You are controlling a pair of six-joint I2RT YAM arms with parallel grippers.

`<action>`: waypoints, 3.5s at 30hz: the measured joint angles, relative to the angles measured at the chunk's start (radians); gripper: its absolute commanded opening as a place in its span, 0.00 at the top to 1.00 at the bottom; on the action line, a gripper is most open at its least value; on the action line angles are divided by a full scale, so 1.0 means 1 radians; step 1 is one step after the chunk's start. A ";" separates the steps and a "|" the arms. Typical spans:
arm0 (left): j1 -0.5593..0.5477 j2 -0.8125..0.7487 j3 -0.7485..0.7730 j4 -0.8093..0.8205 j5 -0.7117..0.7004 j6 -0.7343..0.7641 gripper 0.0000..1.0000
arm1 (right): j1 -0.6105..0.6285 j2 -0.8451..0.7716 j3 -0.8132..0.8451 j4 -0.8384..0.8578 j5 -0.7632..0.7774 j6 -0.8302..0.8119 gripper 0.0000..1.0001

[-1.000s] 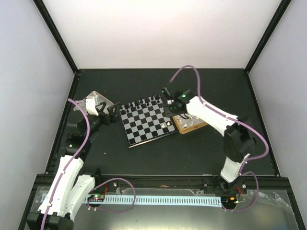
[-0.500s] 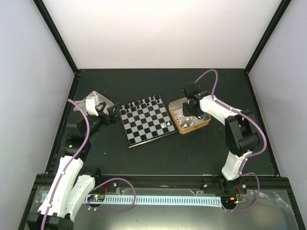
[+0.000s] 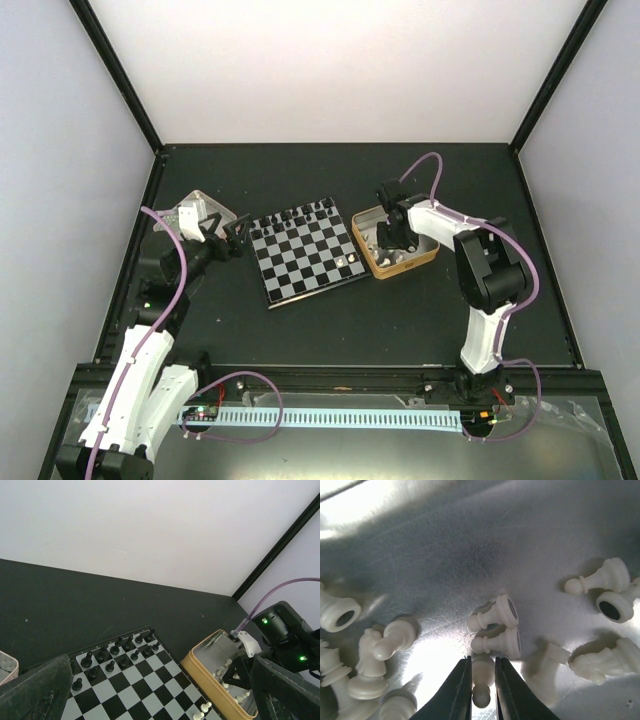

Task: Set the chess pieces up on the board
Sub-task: Pick up the chess piece from the storage box, then place the chess piece on the chessboard.

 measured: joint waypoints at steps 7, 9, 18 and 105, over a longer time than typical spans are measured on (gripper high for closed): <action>0.000 0.000 0.000 0.000 0.000 0.000 0.01 | 0.000 0.018 0.005 -0.004 -0.002 -0.003 0.95; 0.000 0.000 0.000 0.000 0.000 0.000 0.01 | 0.000 0.017 0.006 -0.005 -0.001 -0.003 0.96; 0.000 0.000 0.000 0.001 0.000 0.000 0.01 | 0.000 -0.113 0.006 -0.018 -0.043 -0.002 0.97; 0.000 -0.046 0.002 -0.049 -0.003 0.034 0.01 | 0.439 0.200 0.495 -0.383 0.038 0.018 0.71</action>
